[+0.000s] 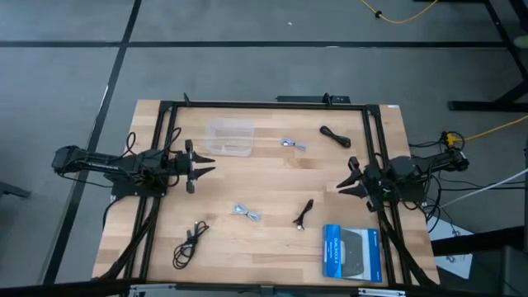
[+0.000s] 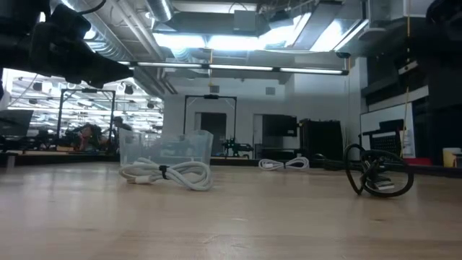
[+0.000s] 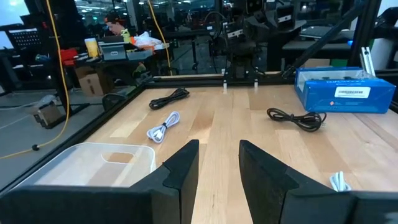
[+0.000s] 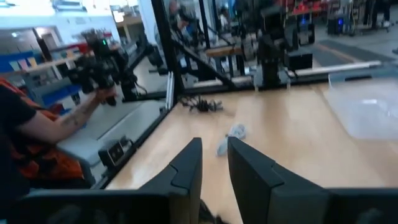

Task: Pick and place USB-C Cables
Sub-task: Put the purple white charger cable into the transparent bin

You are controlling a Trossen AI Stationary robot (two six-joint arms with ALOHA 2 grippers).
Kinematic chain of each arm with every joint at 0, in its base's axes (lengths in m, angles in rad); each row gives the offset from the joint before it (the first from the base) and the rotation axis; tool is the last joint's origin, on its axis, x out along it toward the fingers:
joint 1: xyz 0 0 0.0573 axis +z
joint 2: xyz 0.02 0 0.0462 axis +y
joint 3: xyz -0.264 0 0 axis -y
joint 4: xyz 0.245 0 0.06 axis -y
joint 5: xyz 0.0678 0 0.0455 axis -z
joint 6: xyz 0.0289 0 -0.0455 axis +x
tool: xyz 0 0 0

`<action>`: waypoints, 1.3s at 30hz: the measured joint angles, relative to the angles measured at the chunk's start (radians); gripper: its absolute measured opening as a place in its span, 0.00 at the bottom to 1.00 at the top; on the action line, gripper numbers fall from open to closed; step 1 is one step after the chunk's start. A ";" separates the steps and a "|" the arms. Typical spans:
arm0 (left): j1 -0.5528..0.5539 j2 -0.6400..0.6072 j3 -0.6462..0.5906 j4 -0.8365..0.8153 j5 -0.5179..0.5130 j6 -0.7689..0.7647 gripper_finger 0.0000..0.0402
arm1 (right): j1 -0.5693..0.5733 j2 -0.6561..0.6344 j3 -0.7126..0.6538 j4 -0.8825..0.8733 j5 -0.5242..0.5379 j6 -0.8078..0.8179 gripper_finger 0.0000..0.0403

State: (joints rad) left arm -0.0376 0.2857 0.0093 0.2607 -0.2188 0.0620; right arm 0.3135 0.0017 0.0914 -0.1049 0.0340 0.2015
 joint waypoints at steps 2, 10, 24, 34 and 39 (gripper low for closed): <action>0.000 0.000 0.000 0.000 0.000 0.000 0.27 | 0.000 0.000 0.000 0.055 0.016 0.004 0.20; 0.000 0.000 0.000 0.000 -0.007 -0.001 0.27 | -0.004 0.039 0.004 0.569 0.316 -0.297 0.20; 0.000 0.000 0.000 0.000 -0.084 -0.001 0.27 | -0.004 0.332 0.380 0.123 1.072 -0.339 0.20; 0.000 0.000 0.000 0.000 -0.158 0.000 0.27 | -0.248 0.634 0.642 -0.225 1.070 -0.220 0.20; 0.000 0.000 0.000 0.000 -0.167 0.001 0.27 | -0.488 0.754 0.717 -0.591 0.856 0.115 0.20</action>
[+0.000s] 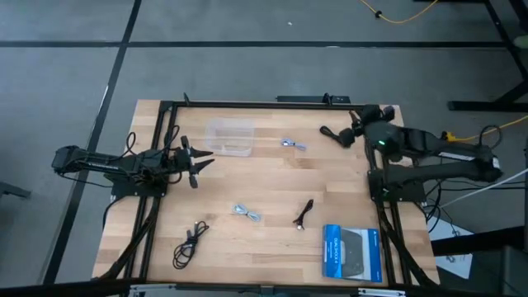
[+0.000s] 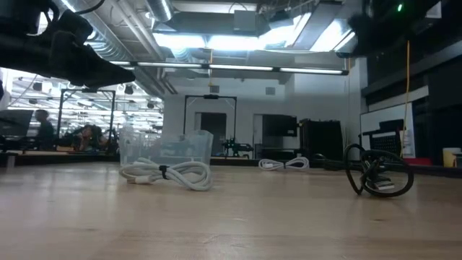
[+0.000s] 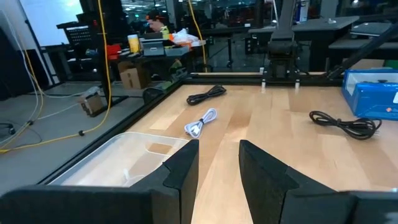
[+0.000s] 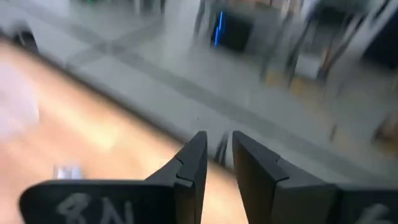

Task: Pick and place USB-C Cables
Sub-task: Put the purple white charger cable into the transparent bin

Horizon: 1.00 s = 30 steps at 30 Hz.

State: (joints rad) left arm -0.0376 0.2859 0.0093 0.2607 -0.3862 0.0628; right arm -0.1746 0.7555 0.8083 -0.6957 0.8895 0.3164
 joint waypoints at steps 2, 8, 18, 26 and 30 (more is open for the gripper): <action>0.000 0.000 0.000 0.000 0.000 0.000 0.27 | -0.096 0.042 0.000 -0.084 -0.153 0.089 0.20; 0.000 0.000 0.000 0.000 -0.062 0.002 0.27 | -0.273 0.171 -0.051 -0.074 -0.444 0.148 0.20; 0.000 0.000 0.000 0.000 -0.088 0.002 0.27 | -0.413 0.436 -0.062 -0.028 -0.550 0.125 0.20; 0.000 0.000 -0.001 -0.007 -0.089 0.001 0.27 | -0.514 0.602 -0.062 0.095 -0.672 -0.079 0.20; 0.000 0.000 -0.001 -0.007 -0.089 -0.002 0.27 | -0.525 0.646 -0.062 0.132 -0.674 -0.203 0.20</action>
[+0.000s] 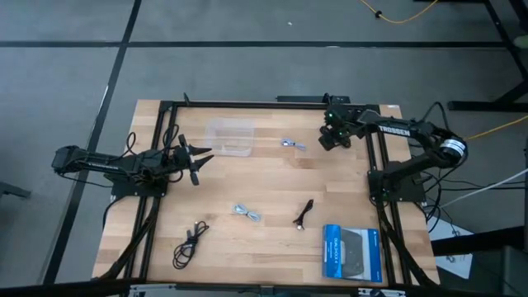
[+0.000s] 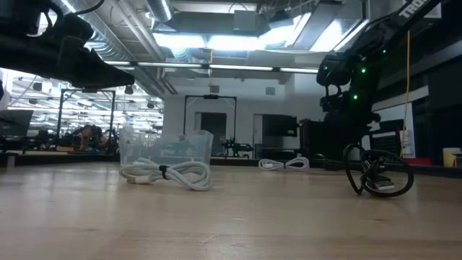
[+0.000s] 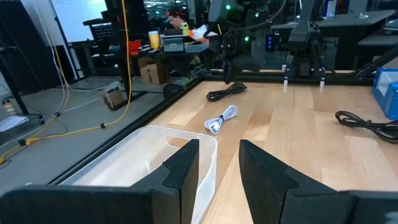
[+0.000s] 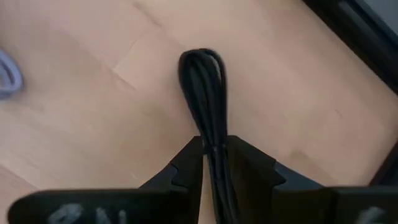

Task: Pick and place USB-C Cables
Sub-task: Put the purple white charger cable into the transparent bin

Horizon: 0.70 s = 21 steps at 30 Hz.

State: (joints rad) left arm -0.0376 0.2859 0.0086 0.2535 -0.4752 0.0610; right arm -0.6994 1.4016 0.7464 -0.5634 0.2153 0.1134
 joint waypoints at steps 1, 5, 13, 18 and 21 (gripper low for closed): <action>0.000 0.000 0.000 0.000 0.000 0.000 0.27 | 0.001 0.008 0.000 0.010 0.000 -0.016 0.20; 0.000 0.000 0.000 0.000 0.000 -0.001 0.27 | 0.001 0.025 0.000 0.040 0.000 0.039 0.20; 0.000 0.000 0.000 0.000 0.000 -0.007 0.27 | -0.035 0.054 0.000 0.055 -0.051 0.091 0.20; 0.000 0.000 0.000 -0.011 -0.002 -0.007 0.27 | -0.048 0.095 0.000 0.055 -0.117 0.090 0.20; 0.000 0.000 0.000 -0.026 -0.002 -0.007 0.27 | -0.055 0.115 0.000 0.068 -0.115 0.088 0.20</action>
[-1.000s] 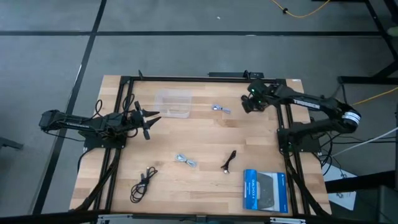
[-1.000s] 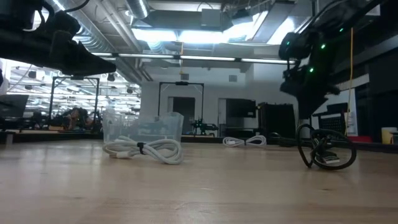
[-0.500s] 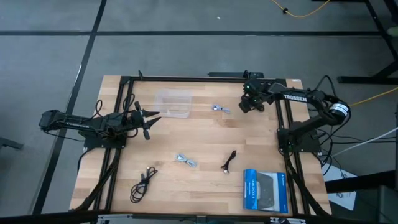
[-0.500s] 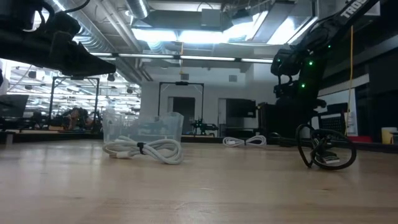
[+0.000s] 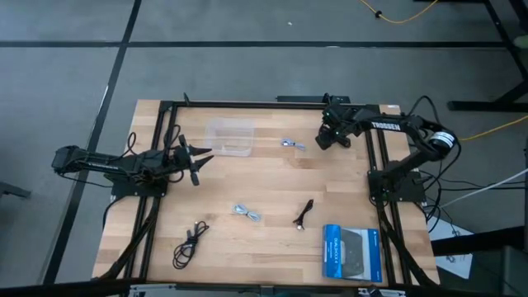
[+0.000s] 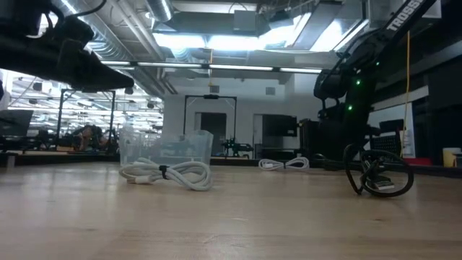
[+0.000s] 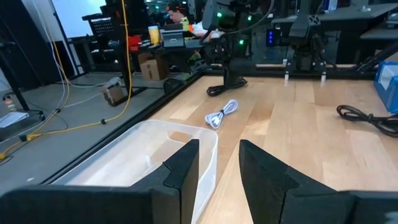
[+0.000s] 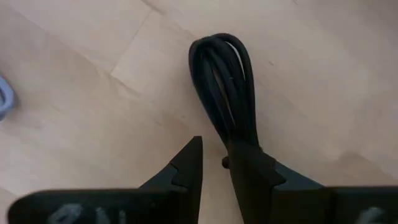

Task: Pick and place USB-C Cables
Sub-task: Put the purple white charger cable into the transparent bin

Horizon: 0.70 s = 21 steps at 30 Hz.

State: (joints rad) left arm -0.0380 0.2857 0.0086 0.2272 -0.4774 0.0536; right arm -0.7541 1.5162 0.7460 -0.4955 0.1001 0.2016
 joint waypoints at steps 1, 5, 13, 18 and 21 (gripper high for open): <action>0.000 0.000 0.000 -0.006 0.000 0.000 0.27 | -0.002 0.003 0.000 0.010 0.010 -0.001 0.20; 0.000 0.000 0.000 -0.013 -0.001 0.000 0.27 | -0.004 0.006 0.004 0.027 0.035 -0.003 0.20; 0.000 0.000 0.000 -0.013 -0.001 0.000 0.27 | 0.024 0.007 0.082 0.083 -0.262 -0.026 0.20; 0.000 0.000 0.000 -0.013 -0.001 0.000 0.27 | 0.069 0.006 0.091 0.255 -0.411 -0.030 0.20; 0.000 0.000 0.000 -0.013 -0.001 0.000 0.27 | 0.105 0.006 0.091 0.282 -0.408 -0.030 0.20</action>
State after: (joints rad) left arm -0.0380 0.2856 0.0086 0.2138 -0.4786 0.0540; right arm -0.6488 1.5227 0.8368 -0.2134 -0.3082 0.1712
